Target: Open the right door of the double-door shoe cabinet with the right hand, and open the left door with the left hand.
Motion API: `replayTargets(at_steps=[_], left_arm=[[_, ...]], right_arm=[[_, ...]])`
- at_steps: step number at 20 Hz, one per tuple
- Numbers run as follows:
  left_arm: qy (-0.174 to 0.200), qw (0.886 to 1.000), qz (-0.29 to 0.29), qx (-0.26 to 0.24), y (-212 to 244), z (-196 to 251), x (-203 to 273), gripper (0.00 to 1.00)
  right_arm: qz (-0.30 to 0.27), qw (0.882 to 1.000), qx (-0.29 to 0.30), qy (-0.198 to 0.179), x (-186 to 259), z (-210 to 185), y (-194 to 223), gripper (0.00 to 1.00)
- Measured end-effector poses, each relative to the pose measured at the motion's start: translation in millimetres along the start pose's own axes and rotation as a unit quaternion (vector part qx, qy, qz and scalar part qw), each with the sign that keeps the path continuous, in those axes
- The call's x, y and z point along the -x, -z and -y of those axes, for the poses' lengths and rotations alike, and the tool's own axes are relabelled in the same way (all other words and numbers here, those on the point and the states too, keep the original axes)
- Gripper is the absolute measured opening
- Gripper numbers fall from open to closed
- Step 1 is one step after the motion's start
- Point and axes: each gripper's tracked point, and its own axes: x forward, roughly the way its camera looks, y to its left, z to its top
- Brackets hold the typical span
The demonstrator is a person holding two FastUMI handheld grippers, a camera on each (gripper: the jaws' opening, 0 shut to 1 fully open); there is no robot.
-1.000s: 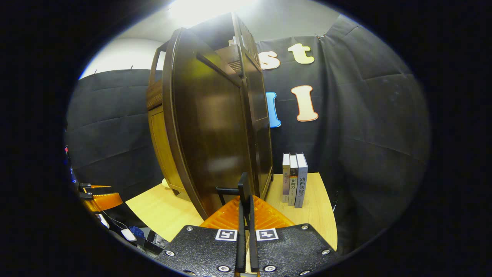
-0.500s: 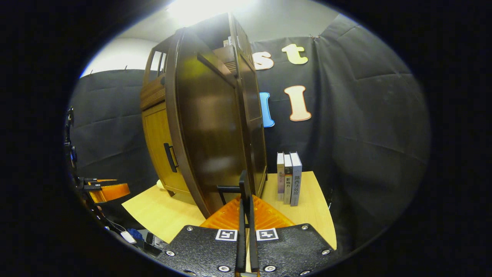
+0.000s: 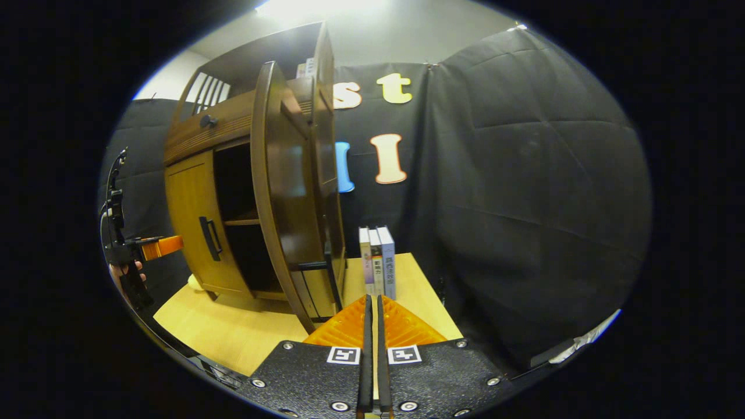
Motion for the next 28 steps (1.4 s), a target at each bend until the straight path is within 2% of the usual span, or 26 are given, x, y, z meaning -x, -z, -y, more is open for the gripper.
replayTargets(at_steps=[3,5,8,12,15,17,19,20,22,24,28], left_arm=[[0.009,1.0,0.016,-0.004,-2.8,-6.0,-40.7,1.0],[0.031,0.999,0.023,0.002,-2.6,-4.3,-63.9,0.89],[0.046,0.999,0.024,0.011,2.6,-6.3,-93.6,1.0],[0.054,0.998,0.024,0.019,13.9,-6.7,-119.4,1.0],[0.068,0.997,0.018,0.028,23.0,-4.6,-129.3,1.0],[0.06,0.998,0.015,0.028,24.1,-2.7,-135.9,0.85],[0.073,0.997,0.015,0.027,23.7,1.7,-139.3,0.7],[0.049,0.998,0.015,0.02,25.7,-4.2,-146.4,0.46],[0.037,0.999,0.02,0.007,23.5,-4.3,-142.6,0.38],[0.03,0.999,0.025,0.014,22.8,-8.8,-140.8,0.29],[0.043,0.999,0.018,0.025,26.6,-8.5,-137.4,0.12]], right_arm=[[0.017,0.998,-0.013,0.066,22.7,13.3,-7.2,0.04],[0.036,0.993,-0.015,0.11,39.9,17.5,-10.2,0.07],[0.04,0.988,0.0,0.148,59.7,8.8,0.2,0.42],[0.024,0.983,0.036,0.181,87.8,1.3,7.7,0.89],[0.016,0.983,0.031,0.18,100.6,-11.2,9.0,0.93],[0.019,0.984,0.02,0.176,106.6,-20.3,6.6,0.94],[0.031,0.983,0.019,0.181,107.9,-26.4,2.1,0.94],[0.036,0.983,0.015,0.179,106.1,-32.4,-0.6,0.94],[0.045,0.985,0.004,0.166,99.8,-47.3,-6.6,0.94],[0.051,0.987,0.002,0.151,95.5,-60.6,-7.1,0.94],[0.058,0.989,0.0,0.134,88.3,-78.0,-5.6,0.94]])
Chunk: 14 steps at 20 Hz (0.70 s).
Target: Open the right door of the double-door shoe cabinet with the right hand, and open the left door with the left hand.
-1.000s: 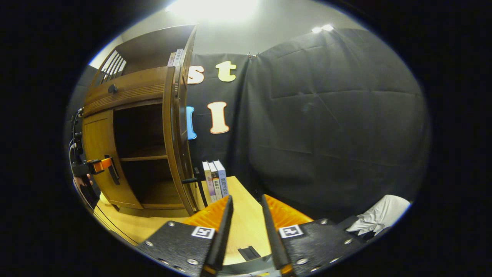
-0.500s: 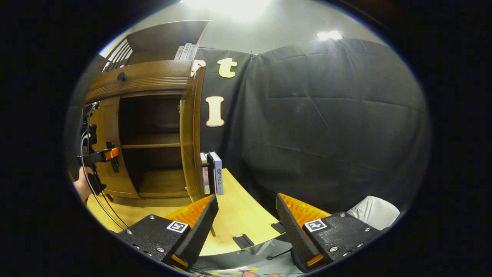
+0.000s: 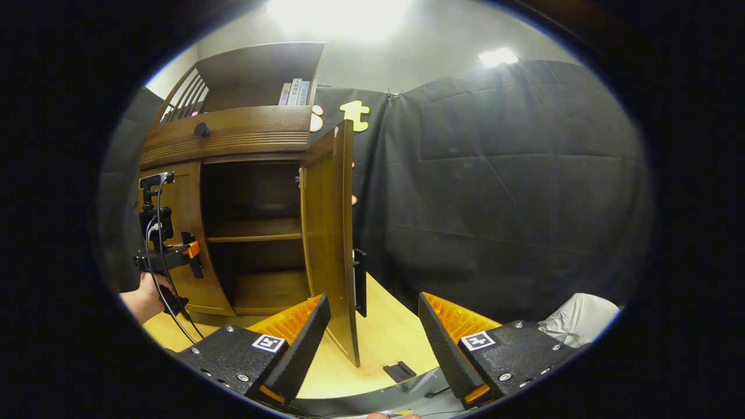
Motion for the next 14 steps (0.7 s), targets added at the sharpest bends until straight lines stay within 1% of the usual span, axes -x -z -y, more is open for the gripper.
replayTargets(at_steps=[2,5,10,14], left_arm=[[0.005,1.0,0.0,-0.001,-2.0,1.5,4.1,0.12],[0.013,1.0,0.002,0.001,-8.5,2.3,5.1,0.12],[0.022,1.0,-0.003,0.009,-10.8,3.4,7.6,0.12],[0.026,1.0,-0.003,0.01,-11.2,3.7,7.5,0.12]], right_arm=[[0.001,1.0,-0.007,-0.014,-3.8,-15.5,2.5,0.94],[-0.003,1.0,-0.008,-0.022,-8.9,-24.5,7.0,0.94],[-0.014,0.998,-0.031,-0.044,-21.1,-44.4,16.5,0.94],[-0.019,0.998,-0.004,-0.055,-32.5,-59.1,26.5,0.93]])
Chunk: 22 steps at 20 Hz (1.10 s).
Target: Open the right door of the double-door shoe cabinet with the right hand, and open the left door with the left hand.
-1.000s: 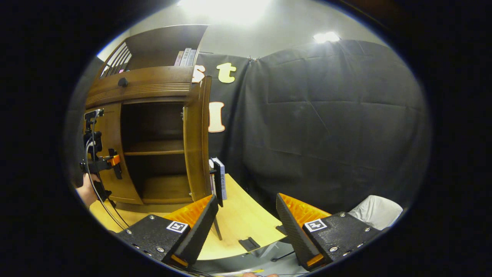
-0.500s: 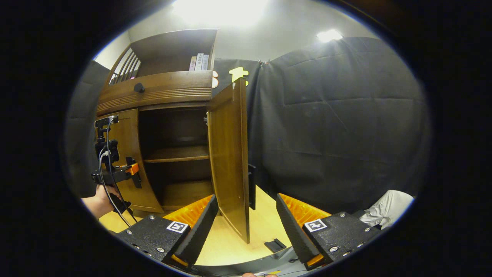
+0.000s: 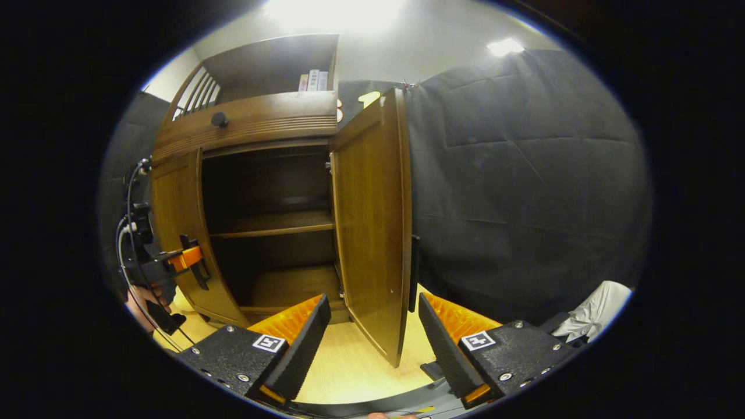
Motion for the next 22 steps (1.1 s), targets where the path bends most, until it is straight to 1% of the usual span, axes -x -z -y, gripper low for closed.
replayTargets(at_steps=[1,3,7,9,16,17,20,22], left_arm=[[-0.001,1.0,0.0,0.004,0.6,0.1,0.0,0.12],[-0.007,1.0,0.001,0.014,-2.7,-1.3,2.0,0.17],[-0.008,1.0,0.006,0.006,-3.1,-1.9,1.5,0.26],[-0.011,1.0,0.008,0.009,-3.3,-2.3,1.6,0.27],[-0.034,0.999,0.013,0.011,-6.3,-8.2,2.9,0.12],[-0.037,0.999,0.015,0.011,-7.3,-8.7,3.2,0.25],[-0.05,0.999,0.015,0.001,-12.9,-12.5,2.7,0.25],[-0.058,0.998,0.018,-0.01,-19.4,-18.0,6.5,0.05]], right_arm=[[0.0,1.0,0.0,-0.009,-3.4,-6.9,0.7,0.94],[-0.001,1.0,0.003,-0.028,-6.1,-20.8,3.9,0.94],[-0.013,0.998,0.017,-0.056,-16.9,-42.3,12.5,0.93],[-0.016,0.997,0.02,-0.072,-22.8,-54.2,14.4,0.94],[-0.028,0.992,0.014,-0.12,-36.7,-94.9,21.0,0.94],[-0.03,0.991,0.013,-0.126,-38.7,-101.1,22.0,0.94],[-0.039,0.988,0.008,-0.148,-43.7,-121.1,26.2,0.94],[-0.042,0.986,0.01,-0.163,-45.8,-133.5,27.1,0.94]])
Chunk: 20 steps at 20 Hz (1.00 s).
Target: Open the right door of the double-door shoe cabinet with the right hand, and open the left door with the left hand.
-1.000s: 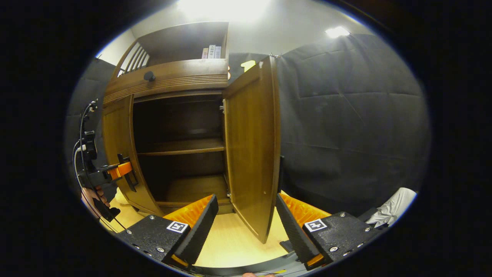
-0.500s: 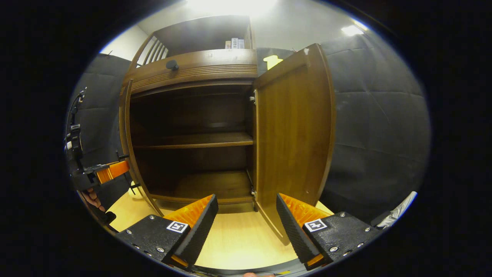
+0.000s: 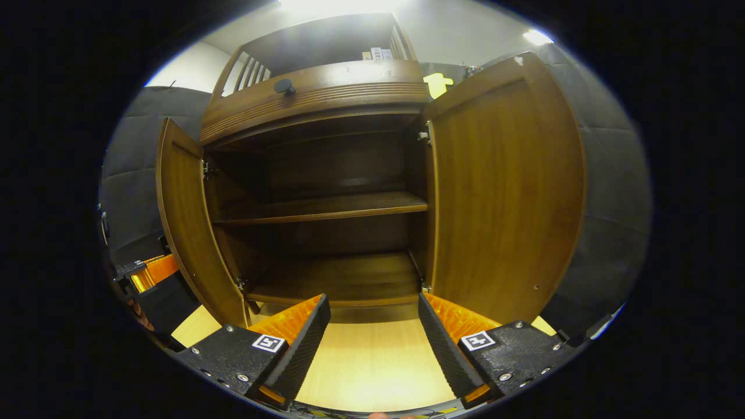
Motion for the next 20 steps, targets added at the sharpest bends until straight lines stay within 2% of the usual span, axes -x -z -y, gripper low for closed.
replayTargets(at_steps=[2,5,6,8,9,14,16,17,18,19,20], left_arm=[[-0.006,1.0,0.004,0.015,-4.3,-1.3,3.4,0.11],[0.025,0.999,0.0,0.035,-4.5,8.6,7.4,0.11],[0.032,0.999,0.0,0.034,-5.0,9.1,7.6,0.14],[0.034,0.999,0.003,0.032,-4.3,8.1,7.0,0.11],[0.031,0.999,0.003,0.034,-3.9,7.8,6.5,0.17],[-0.002,0.999,0.007,0.046,-5.2,-0.6,8.6,0.07],[-0.004,0.999,0.011,0.048,-4.3,-5.8,7.3,0.03],[-0.008,0.999,0.012,0.048,-2.8,-7.8,6.0,0.1],[-0.019,0.998,0.017,0.051,-7.8,-14.4,15.3,0.08],[-0.024,0.998,0.017,0.052,-4.9,-14.9,-0.5,0.06],[-0.011,0.998,0.018,0.057,-7.4,-11.2,-0.2,0.05]], right_arm=[[-0.003,1.0,0.009,-0.01,-5.0,-8.7,1.1,0.93],[-0.004,1.0,0.017,-0.015,-9.2,-17.8,2.3,0.93],[-0.007,1.0,0.015,-0.017,-9.2,-21.6,4.1,0.94],[-0.015,0.999,0.015,-0.026,-9.8,-29.9,9.0,0.94],[-0.017,0.999,0.018,-0.027,-9.7,-32.0,11.0,0.94],[-0.028,0.999,0.023,-0.03,-11.0,-40.5,16.5,0.93],[-0.029,0.999,0.022,-0.029,-13.1,-41.7,15.0,0.94],[-0.029,0.999,0.022,-0.028,-14.2,-41.3,14.1,0.93],[-0.028,0.999,0.022,-0.028,-13.7,-40.8,13.9,0.94],[-0.027,0.999,0.023,-0.027,-13.6,-40.7,13.3,0.93],[-0.027,0.999,0.024,-0.026,-14.5,-41.0,12.6,0.94]])
